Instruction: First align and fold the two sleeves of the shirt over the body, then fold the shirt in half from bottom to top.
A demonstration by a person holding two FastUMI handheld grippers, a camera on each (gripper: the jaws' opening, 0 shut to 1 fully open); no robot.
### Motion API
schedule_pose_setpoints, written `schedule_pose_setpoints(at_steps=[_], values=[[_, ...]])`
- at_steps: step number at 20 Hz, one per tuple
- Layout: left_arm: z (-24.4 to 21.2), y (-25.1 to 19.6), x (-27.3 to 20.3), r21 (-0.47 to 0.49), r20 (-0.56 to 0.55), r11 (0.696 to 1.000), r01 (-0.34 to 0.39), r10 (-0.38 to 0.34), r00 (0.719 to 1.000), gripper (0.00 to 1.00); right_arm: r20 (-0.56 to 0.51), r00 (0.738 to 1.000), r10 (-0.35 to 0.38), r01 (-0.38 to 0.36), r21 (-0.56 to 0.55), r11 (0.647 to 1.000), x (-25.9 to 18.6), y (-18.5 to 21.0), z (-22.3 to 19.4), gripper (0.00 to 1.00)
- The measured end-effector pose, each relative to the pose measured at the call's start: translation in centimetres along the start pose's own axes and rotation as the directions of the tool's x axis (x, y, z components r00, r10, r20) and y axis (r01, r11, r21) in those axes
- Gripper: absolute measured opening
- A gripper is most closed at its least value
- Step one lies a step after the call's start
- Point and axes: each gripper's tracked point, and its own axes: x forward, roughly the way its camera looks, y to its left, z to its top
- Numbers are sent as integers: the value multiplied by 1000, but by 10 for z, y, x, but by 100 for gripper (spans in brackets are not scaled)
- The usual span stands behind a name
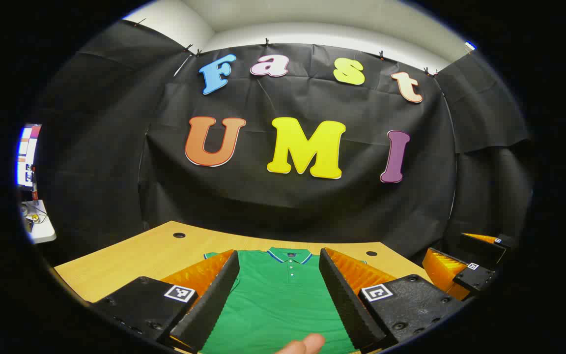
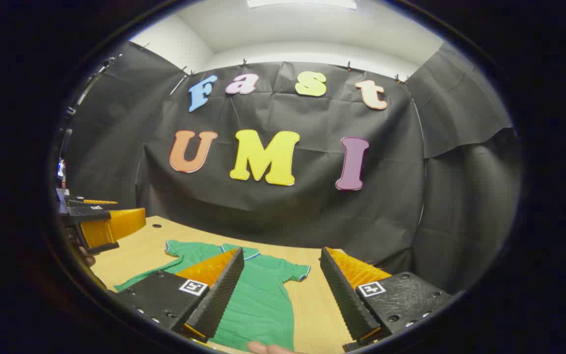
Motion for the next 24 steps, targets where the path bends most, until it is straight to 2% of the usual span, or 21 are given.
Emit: schedule_pose_setpoints(at_steps=[4, 11, 14, 17, 20, 24], values=[[-3, -3, 0, 16, -6, 1000, 10, -9, 1000, 100, -15, 1000, -4, 4, -1, 1000, 4, -4, -5, 96], [-8, -1, 5, 42, -22, 999, -3, 4, 1000, 100, -53, 999, -4, 3, -6, 1000, 13, -6, -22, 95], [-13, -1, 8, 46, -34, 999, 2, 0, 999, 100, -58, 998, -25, 25, -15, 1000, 28, -13, -25, 96], [-17, 1, 12, 40, -47, 999, -6, 8, 999, 100, -76, 996, -46, 44, -30, 999, 65, -19, -25, 96], [-18, 2, 15, 44, -50, 999, -12, 15, 999, 100, -125, 991, -49, 45, -38, 998, 122, -24, -37, 95], [-23, 6, 20, 55, -62, 998, -34, 38, 997, 100, -255, 960, -114, 114, -14, 993, 204, -42, -83, 95]])
